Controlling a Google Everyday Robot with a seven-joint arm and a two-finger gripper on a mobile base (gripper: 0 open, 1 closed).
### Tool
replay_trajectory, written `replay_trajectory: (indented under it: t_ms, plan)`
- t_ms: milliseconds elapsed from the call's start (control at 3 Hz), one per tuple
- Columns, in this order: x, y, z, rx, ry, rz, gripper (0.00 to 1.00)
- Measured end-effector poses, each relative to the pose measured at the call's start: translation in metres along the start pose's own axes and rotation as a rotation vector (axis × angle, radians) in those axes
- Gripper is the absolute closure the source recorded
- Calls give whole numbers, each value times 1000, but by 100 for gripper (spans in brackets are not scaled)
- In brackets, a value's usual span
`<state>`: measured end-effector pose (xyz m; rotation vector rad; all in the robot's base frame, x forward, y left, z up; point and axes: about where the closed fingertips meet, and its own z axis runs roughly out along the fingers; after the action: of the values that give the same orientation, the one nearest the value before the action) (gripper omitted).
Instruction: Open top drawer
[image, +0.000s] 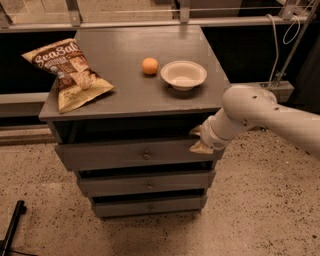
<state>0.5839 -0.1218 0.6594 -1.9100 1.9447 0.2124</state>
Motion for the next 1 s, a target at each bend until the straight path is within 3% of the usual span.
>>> replay_trajectory:
  t_ms: [1000]
  plan:
    - [-5,0,-10,-11,-4,1,100]
